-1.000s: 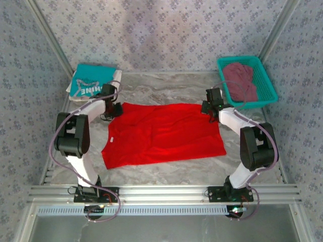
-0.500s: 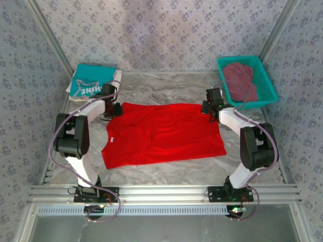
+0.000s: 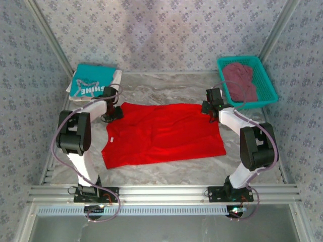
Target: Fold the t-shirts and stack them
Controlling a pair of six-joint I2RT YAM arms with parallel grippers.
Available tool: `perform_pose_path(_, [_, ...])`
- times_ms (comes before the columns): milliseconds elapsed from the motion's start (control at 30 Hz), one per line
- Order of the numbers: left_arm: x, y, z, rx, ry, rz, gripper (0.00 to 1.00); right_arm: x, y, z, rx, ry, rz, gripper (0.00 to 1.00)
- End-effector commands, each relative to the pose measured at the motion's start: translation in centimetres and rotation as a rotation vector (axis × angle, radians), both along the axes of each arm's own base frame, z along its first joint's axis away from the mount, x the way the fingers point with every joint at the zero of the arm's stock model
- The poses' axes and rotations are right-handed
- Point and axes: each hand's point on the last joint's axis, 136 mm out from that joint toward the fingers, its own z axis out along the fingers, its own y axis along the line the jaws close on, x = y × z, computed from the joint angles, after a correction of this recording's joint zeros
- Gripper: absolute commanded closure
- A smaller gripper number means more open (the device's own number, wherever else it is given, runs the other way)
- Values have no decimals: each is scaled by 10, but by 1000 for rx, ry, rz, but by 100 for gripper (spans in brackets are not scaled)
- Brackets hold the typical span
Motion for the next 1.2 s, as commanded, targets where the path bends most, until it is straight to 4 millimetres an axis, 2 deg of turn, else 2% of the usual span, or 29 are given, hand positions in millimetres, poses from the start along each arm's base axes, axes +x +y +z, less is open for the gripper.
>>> perform_pose_path(0, [2, 4, -5, 10, 7, 13, 76, 5, 1, 8, -26, -6, 8, 100])
perform_pose_path(33, [3, 4, -4, 8, 4, 13, 83, 5, 1, 9, -25, -6, 8, 100])
perform_pose_path(100, [3, 3, 0, 5, -8, 12, 90, 4, 1, 10, -25, -7, 8, 100])
perform_pose_path(267, [0, 0, 15, 4, -28, 9, 94, 5, 1, 10, -28, -7, 10, 100])
perform_pose_path(367, [0, -1, 24, -2, -44, 7, 89, 5, 2, 10, -26, -6, 10, 100])
perform_pose_path(433, [-1, 0, 28, 0, -51, 7, 91, 5, 2, 9, -26, -4, 10, 100])
perform_pose_path(500, [0, -1, 30, -3, -59, 5, 100, 5, 2, 9, -26, -3, 11, 100])
perform_pose_path(600, [0, -2, 35, -12, -70, 6, 100, 4, 2, 10, -25, -4, 9, 100])
perform_pose_path(800, [-3, -15, 68, -121, -136, 17, 100, 2, -4, 18, -35, -16, -7, 100])
perform_pose_path(933, [-20, -25, 97, -211, -168, 24, 100, 2, -10, 23, -40, -29, -19, 100])
perform_pose_path(1033, [-40, -23, 115, -240, -189, 41, 100, 1, -14, 22, -48, -26, -30, 100])
perform_pose_path(1167, [-73, -20, 125, -260, -163, 57, 100, -1, -19, 23, -56, -33, -40, 100])
